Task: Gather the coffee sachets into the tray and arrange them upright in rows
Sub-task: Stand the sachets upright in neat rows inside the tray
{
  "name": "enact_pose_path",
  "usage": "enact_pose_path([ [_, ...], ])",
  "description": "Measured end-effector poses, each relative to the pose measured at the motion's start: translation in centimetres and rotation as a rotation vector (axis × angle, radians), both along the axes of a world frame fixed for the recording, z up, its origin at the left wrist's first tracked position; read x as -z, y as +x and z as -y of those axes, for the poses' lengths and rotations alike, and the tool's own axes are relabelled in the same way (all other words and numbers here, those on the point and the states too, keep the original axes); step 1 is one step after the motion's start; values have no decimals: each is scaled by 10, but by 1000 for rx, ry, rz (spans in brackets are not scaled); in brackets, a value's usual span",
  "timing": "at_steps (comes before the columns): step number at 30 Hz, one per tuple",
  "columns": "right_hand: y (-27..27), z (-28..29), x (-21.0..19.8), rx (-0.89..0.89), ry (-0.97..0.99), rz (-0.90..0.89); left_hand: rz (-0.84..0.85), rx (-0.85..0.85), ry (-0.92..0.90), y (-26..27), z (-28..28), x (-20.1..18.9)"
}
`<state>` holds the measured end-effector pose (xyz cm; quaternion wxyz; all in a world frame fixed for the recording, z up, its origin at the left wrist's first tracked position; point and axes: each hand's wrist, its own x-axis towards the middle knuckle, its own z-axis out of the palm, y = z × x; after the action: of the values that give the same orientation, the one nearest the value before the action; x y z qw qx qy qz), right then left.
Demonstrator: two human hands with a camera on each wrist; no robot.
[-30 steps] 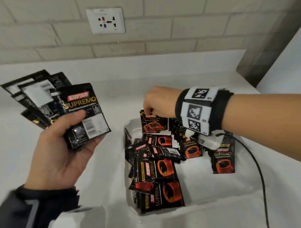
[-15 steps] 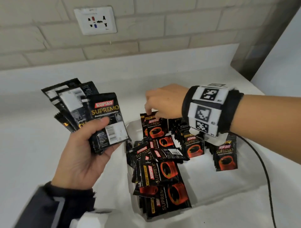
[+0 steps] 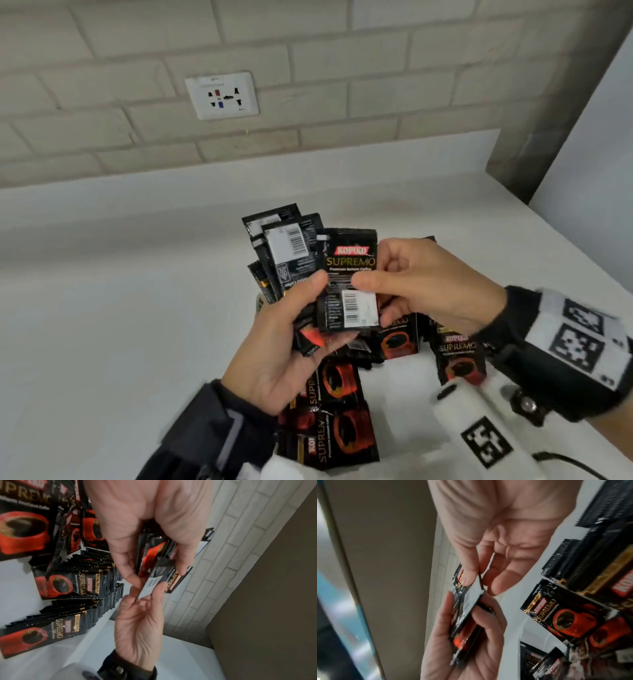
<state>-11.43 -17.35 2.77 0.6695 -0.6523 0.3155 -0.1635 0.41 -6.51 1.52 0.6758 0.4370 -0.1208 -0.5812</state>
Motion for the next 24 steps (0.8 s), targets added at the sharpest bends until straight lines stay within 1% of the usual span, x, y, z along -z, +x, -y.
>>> enact_pose_path([
  [4,-27,13,6,224,111,243,-113,-36,3,-8,1,-3],
  [6,-39,19,7,262,195,352,-111,-36,-5,-11,1,-2],
  [7,-45,20,8,240,233,383,-95,-33,0,-12,1,-1],
  [9,-55,18,9,141,287,378,-46,-13,24,-17,1,0],
  [11,-58,12,9,42,282,311,14,28,28,-22,1,0],
  [14,-51,0,9,-5,240,230,108,113,18,-33,2,3],
  [16,-48,-4,11,2,192,201,137,154,14,-39,3,4],
  [18,-50,-3,11,56,142,190,114,174,22,-42,3,3],
  [22,-65,7,5,182,79,277,9,158,64,-44,3,2],
  [24,-69,10,2,186,13,292,3,142,69,-45,4,3],
])
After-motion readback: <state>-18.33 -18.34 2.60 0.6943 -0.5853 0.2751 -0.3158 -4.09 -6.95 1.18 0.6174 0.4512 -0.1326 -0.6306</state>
